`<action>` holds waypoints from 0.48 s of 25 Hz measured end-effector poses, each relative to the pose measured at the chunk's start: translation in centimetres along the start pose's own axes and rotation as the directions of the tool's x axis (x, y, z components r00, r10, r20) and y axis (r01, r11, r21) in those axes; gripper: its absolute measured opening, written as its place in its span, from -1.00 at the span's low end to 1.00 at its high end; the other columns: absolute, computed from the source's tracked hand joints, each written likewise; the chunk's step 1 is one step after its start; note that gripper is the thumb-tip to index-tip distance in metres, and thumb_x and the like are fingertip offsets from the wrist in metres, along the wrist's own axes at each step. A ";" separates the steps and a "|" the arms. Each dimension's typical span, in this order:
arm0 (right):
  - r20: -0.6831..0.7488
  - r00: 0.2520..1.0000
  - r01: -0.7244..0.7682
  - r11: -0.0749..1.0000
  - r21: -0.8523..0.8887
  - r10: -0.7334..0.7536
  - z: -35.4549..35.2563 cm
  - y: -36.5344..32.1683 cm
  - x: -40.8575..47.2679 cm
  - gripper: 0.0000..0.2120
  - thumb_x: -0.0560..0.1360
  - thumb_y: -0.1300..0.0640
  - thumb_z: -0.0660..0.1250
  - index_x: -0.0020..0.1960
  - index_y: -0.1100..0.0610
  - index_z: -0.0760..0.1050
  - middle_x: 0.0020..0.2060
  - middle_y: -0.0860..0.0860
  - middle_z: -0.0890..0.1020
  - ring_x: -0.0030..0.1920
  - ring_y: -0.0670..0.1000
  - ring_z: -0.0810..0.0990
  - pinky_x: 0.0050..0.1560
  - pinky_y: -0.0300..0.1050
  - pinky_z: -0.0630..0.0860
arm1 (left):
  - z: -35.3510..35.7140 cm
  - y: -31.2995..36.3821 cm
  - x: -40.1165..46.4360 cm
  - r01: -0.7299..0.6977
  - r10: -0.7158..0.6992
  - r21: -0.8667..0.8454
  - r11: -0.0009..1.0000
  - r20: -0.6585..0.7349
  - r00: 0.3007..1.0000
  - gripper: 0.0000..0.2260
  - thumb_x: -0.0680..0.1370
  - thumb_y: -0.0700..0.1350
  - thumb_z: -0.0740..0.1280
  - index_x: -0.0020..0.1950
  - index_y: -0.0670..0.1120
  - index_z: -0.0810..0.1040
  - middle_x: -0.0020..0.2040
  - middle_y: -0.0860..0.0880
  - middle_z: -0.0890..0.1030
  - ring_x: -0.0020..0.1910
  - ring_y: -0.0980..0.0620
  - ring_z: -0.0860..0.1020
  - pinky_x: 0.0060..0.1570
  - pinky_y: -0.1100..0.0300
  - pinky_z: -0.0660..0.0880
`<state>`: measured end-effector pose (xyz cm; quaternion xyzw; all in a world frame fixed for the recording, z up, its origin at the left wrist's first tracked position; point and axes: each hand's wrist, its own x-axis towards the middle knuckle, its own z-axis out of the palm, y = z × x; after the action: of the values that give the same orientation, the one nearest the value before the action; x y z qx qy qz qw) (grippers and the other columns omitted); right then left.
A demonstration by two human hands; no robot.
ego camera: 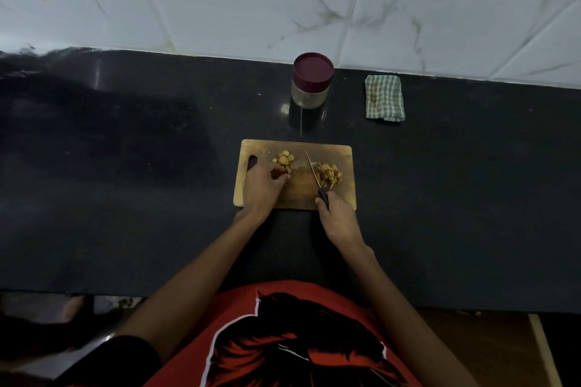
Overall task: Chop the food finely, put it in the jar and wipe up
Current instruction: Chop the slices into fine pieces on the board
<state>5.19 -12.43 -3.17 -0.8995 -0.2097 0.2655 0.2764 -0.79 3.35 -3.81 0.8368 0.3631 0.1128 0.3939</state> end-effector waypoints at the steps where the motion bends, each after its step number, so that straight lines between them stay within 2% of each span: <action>1: 0.001 1.000 -0.004 1.000 -0.006 0.004 0.0 0.0 0.1 -0.80 0.66 0.06 0.16 0.09 0.16 0.48 -0.04 0.07 0.57 -0.03 0.03 0.57 -0.01 0.03 0.54 | 0.3 0.1 0.1 0.003 -0.003 0.030 1.000 -0.006 1.000 -0.81 0.48 -0.09 0.42 0.06 -0.11 0.63 -0.01 0.01 0.65 -0.11 0.18 0.54 -0.16 0.41 0.39; 4: 0.004 1.000 0.004 1.000 -0.020 -0.004 0.1 0.2 0.2 -0.81 0.66 0.06 0.16 0.07 0.15 0.47 -0.05 0.07 0.57 -0.06 0.01 0.55 -0.09 -0.06 0.48 | 0.8 -0.1 0.3 0.011 -0.012 0.091 0.996 0.006 1.000 -0.84 0.47 -0.06 0.43 0.01 -0.08 0.64 -0.03 0.02 0.65 -0.11 0.15 0.56 -0.14 0.29 0.46; 7: -0.009 1.000 0.016 1.000 -0.027 -0.016 0.2 0.3 0.2 -0.81 0.66 0.07 0.16 0.08 0.16 0.48 -0.06 0.07 0.57 -0.05 0.02 0.56 -0.07 -0.04 0.51 | 0.7 -0.7 0.5 -0.003 0.001 0.082 0.997 0.016 1.000 -0.87 0.49 -0.04 0.40 -0.01 -0.04 0.63 -0.03 0.05 0.61 -0.11 0.20 0.51 -0.17 0.34 0.38; 10: -0.016 1.000 0.022 1.000 -0.022 -0.022 0.2 0.3 0.3 -0.80 0.66 0.08 0.16 0.09 0.18 0.49 -0.05 0.07 0.57 -0.04 0.02 0.56 -0.04 -0.02 0.52 | 0.3 -0.7 1.5 -0.020 0.023 0.069 0.997 -0.042 0.999 -0.80 0.51 -0.07 0.37 0.12 -0.03 0.59 0.04 0.02 0.58 0.00 0.09 0.52 -0.09 0.28 0.40; 12: -0.020 0.999 0.027 0.999 -0.025 -0.027 0.3 0.4 0.3 -0.79 0.66 0.07 0.16 0.10 0.18 0.49 -0.04 0.07 0.58 -0.02 0.03 0.56 -0.03 -0.02 0.51 | 0.1 -0.4 2.3 -0.026 0.029 0.098 0.995 -0.025 0.999 -0.75 0.53 -0.09 0.34 0.21 -0.04 0.56 0.09 -0.02 0.55 0.03 0.03 0.52 -0.05 0.21 0.42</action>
<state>5.37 -12.47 -3.74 -0.9026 -0.2222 0.2500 0.2709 0.67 5.08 -4.37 0.8586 0.3617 0.1111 0.3460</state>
